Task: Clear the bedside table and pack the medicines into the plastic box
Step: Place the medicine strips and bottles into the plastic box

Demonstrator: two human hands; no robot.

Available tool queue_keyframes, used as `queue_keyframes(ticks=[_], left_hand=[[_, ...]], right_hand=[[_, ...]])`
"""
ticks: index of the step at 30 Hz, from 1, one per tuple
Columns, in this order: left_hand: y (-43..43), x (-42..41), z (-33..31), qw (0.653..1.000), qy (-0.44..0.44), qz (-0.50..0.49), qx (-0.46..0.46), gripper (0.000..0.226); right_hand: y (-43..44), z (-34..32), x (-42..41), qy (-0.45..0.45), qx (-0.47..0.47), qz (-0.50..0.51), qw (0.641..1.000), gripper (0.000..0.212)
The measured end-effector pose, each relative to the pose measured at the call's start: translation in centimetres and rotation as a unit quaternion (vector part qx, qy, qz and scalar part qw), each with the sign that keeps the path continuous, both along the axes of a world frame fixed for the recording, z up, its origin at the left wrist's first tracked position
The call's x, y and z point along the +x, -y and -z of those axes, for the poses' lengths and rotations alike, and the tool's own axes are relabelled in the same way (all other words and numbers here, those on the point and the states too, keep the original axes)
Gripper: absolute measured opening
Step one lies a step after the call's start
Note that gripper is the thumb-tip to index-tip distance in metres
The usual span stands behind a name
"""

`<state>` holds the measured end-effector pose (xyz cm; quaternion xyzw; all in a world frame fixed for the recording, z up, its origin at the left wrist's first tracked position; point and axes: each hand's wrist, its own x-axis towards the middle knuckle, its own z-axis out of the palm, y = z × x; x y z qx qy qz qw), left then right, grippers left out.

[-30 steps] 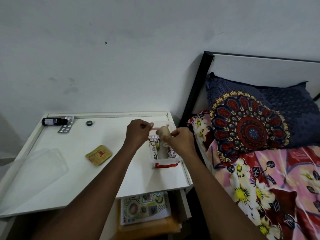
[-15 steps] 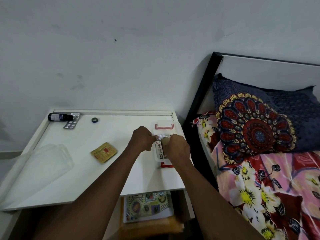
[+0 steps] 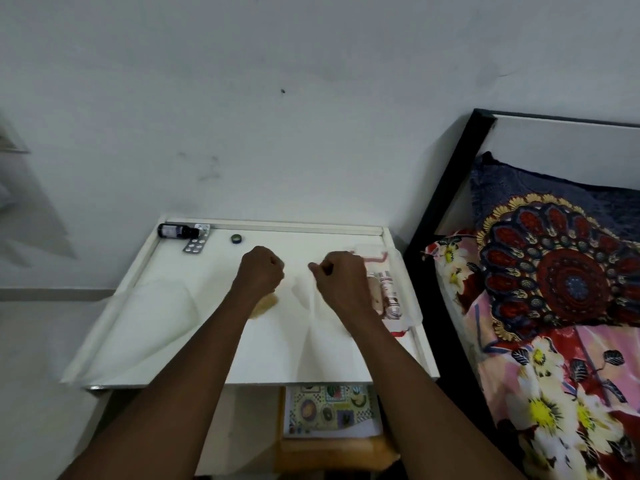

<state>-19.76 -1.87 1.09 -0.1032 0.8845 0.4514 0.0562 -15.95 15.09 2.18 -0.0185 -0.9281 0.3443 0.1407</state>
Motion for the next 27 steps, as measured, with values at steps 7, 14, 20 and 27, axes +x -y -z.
queue_keyframes(ticks=[7,14,20,27], left_hand=[[6.1,1.9,4.3,0.932,0.089,0.106,-0.336,0.089],[7.1,0.8,4.6,0.989,-0.051,0.071,-0.118,0.017],[5.9,0.5,1.7,0.926,-0.354,0.120,0.046,0.024],[4.6,0.4,1.8,0.946,-0.193,-0.021,0.260,0.031]], right_hand=[[6.9,4.0,-1.6,0.114,0.061,-0.127,0.984,0.010],[5.5,6.0,-2.7,0.226,-0.156,-0.066,0.959,0.043],[4.1,2.0,-3.3,0.304,-0.648,-0.031,0.698,0.040],[3.3,1.8,-2.9,0.117,-0.629,-0.010,0.769,0.019]])
